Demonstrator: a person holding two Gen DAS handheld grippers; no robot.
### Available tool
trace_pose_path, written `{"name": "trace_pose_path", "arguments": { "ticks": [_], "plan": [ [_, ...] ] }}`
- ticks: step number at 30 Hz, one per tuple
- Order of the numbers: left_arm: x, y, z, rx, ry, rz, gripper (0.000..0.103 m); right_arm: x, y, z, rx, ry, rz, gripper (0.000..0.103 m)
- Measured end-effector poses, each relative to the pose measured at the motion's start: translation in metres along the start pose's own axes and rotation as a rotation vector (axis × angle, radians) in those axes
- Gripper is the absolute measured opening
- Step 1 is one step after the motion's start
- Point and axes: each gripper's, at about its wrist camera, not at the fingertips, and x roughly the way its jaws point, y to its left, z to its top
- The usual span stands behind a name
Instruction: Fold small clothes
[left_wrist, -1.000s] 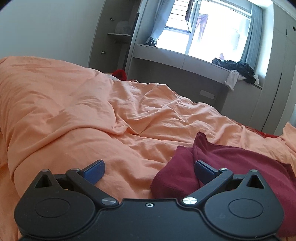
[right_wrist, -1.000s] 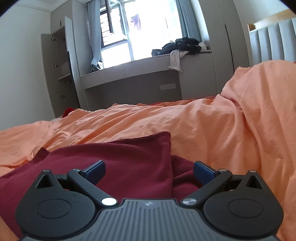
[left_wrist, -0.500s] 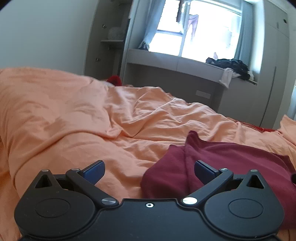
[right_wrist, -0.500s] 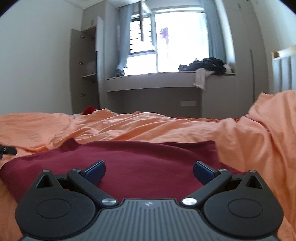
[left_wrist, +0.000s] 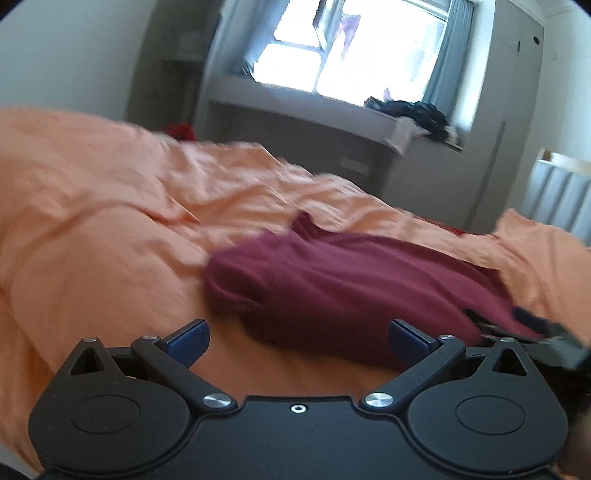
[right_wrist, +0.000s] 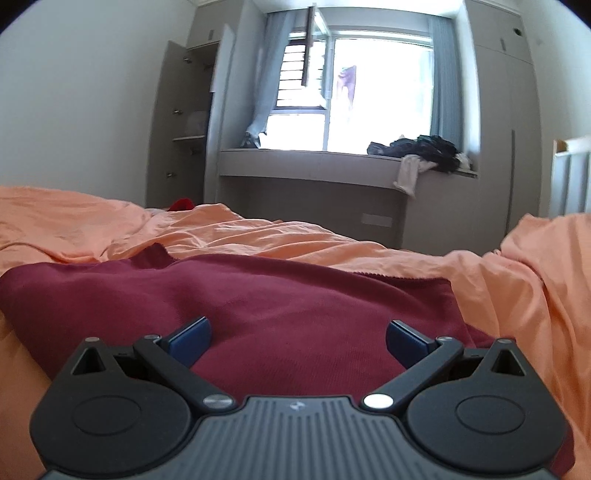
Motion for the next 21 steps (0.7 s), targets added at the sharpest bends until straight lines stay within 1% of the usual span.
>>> {"name": "trace_pose_path", "arguments": {
  "ticks": [2, 5, 6, 8, 10, 14, 17, 21],
  "plan": [
    [0.008, -0.003, 0.0, -0.03, 0.038, -0.046, 0.102, -0.002, 0.001, -0.002, 0.004, -0.009, -0.01, 0.103],
    [0.029, -0.008, 0.001, -0.064, 0.105, -0.094, 0.102, -0.002, 0.0, -0.006, 0.008, -0.018, -0.01, 0.103],
    [0.038, -0.01, 0.003, -0.071, 0.134, -0.105, 0.102, -0.002, -0.003, -0.007, 0.012, -0.021, -0.006, 0.103],
    [0.052, -0.01, 0.007, -0.092, 0.158, -0.095, 0.102, -0.001, -0.004, -0.01, 0.021, -0.025, -0.001, 0.103],
    [0.063, -0.006, 0.01, -0.123, 0.154, -0.084, 0.103, 0.0, -0.005, -0.012, 0.029, -0.027, 0.003, 0.103],
    [0.075, 0.004, 0.008, -0.181, 0.111, -0.094, 0.103, 0.0, -0.007, -0.016, 0.034, -0.038, 0.005, 0.103],
    [0.075, 0.001, 0.005, -0.167, 0.082, -0.088, 0.103, -0.001, -0.009, -0.018, 0.038, -0.046, 0.006, 0.103],
    [0.075, -0.002, 0.006, -0.164, 0.073, -0.07, 0.103, -0.001, -0.01, -0.02, 0.044, -0.054, 0.007, 0.103]
  ]
}}
